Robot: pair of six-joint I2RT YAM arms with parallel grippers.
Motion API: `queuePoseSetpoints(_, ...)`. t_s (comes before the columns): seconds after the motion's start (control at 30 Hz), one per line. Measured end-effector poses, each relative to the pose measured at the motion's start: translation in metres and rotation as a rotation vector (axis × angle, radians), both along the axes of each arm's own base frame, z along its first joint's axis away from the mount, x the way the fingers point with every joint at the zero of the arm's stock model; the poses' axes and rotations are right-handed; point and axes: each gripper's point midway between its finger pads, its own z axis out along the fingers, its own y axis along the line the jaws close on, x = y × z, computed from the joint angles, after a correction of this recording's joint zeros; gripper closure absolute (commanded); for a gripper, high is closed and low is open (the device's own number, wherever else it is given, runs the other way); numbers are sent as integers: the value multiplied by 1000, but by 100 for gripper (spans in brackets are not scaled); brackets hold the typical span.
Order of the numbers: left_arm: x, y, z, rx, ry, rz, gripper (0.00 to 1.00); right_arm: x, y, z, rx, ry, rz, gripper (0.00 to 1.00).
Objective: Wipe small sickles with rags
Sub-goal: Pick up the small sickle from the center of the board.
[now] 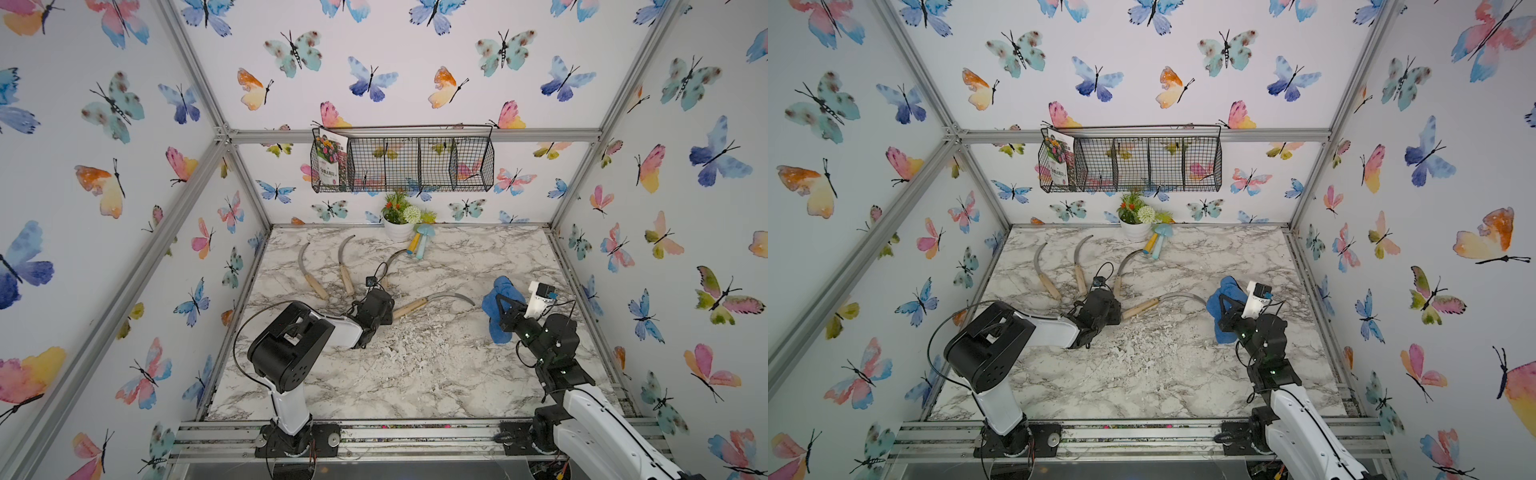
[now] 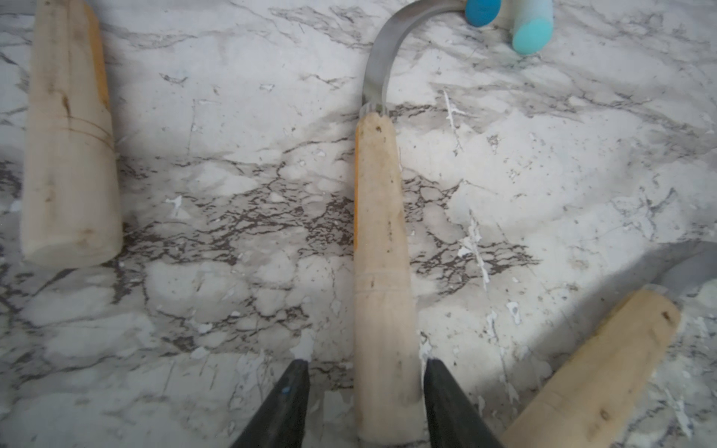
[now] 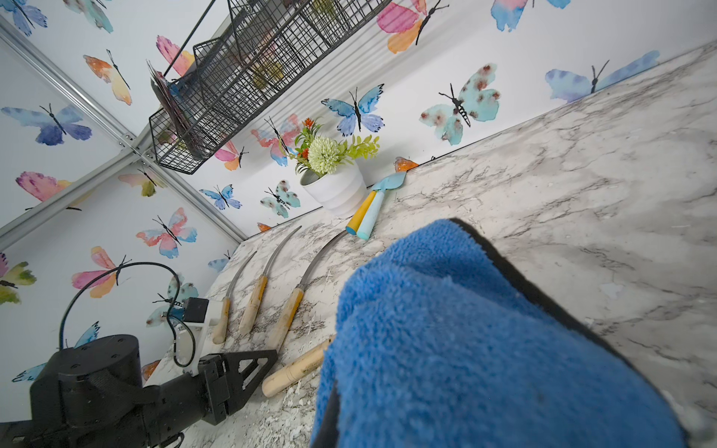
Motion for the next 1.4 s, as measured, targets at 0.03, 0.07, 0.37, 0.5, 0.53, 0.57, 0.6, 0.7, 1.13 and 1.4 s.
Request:
queuePoseSetpoints(0.03, -1, -1, 0, -4, -6, -11, 53, 0, 0, 0, 0, 1, 0, 98)
queuePoseSetpoints(0.07, -2, -2, 0, -7, -13, -24, 53, 0, 0, -1, 0, 2, 0, 98)
queuePoseSetpoints(0.37, -8, -1, 0, 1, -45, -65, 58, 1, 1, -4, -2, 13, 4, 98)
queuePoseSetpoints(0.5, -4, -3, 0, 7, -50, -68, 66, -1, 1, -3, -1, 6, 4, 98)
queuePoseSetpoints(0.53, -2, -4, 0, 7, -52, -67, 68, -1, 0, -2, 0, 5, 4, 98)
queuePoseSetpoints(0.57, 0, -5, 0, 7, -52, -66, 70, -1, 0, -2, 0, 2, 4, 98)
queuePoseSetpoints(0.6, 1, -6, 0, 8, -53, -65, 72, -1, 0, -1, 1, 0, 4, 98)
queuePoseSetpoints(0.7, 1, -6, -1, 10, -53, -64, 75, -2, 0, 0, 2, -5, 4, 98)
queuePoseSetpoints(1.13, 9, -3, -1, 41, -57, -36, 100, -4, 0, 4, 4, -16, 4, 98)
queuePoseSetpoints(1.4, -2, 10, 31, 66, -68, -28, 100, -10, 0, 3, 3, -3, 11, 98)
